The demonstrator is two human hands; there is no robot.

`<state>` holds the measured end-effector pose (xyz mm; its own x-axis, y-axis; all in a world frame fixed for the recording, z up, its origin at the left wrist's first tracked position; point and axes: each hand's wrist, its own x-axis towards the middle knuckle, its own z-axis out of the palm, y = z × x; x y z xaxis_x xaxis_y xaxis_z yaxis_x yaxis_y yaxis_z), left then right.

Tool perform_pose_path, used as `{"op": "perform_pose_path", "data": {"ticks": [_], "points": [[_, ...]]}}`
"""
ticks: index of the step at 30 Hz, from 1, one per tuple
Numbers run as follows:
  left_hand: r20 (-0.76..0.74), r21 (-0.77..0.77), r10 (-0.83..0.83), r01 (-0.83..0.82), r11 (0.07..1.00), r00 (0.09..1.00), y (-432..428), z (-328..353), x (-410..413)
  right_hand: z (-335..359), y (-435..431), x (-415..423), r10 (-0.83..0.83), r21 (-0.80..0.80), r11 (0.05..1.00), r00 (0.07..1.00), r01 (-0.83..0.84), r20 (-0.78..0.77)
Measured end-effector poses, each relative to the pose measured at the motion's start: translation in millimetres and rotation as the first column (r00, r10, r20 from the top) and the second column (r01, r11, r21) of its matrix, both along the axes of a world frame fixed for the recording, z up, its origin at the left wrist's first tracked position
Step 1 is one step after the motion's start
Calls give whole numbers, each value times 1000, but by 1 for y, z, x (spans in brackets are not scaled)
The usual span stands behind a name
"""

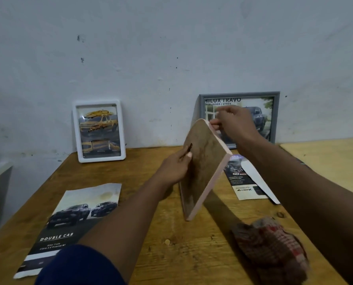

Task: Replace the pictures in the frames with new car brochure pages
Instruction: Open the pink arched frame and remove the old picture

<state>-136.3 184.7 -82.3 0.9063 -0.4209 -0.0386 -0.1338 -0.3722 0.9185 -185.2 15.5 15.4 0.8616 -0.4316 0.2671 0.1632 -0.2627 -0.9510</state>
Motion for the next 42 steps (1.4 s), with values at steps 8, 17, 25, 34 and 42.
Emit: {"op": "perform_pose_path", "data": {"ticks": [8,17,25,34,42], "points": [[-264,-390,89,-190,901,960,50,67,12,-1,48,5,257,-159,950,962,-269,-93],[-149,-47,270,-280,959,951,92,30,14,-86,50,0,131,-344,902,923,-262,-362],[200,202,227,-267,942,953,84,-36,5,-144,46,-24,-42,-735,618,922,-279,-385],[376,455,106,-283,845,921,83,-60,2,-154,51,-29,-88,-818,532,946,-220,-311],[494,593,-37,-305,745,869,79,-47,-16,-134,44,-35,-46,-743,577,895,-339,-444]]}}
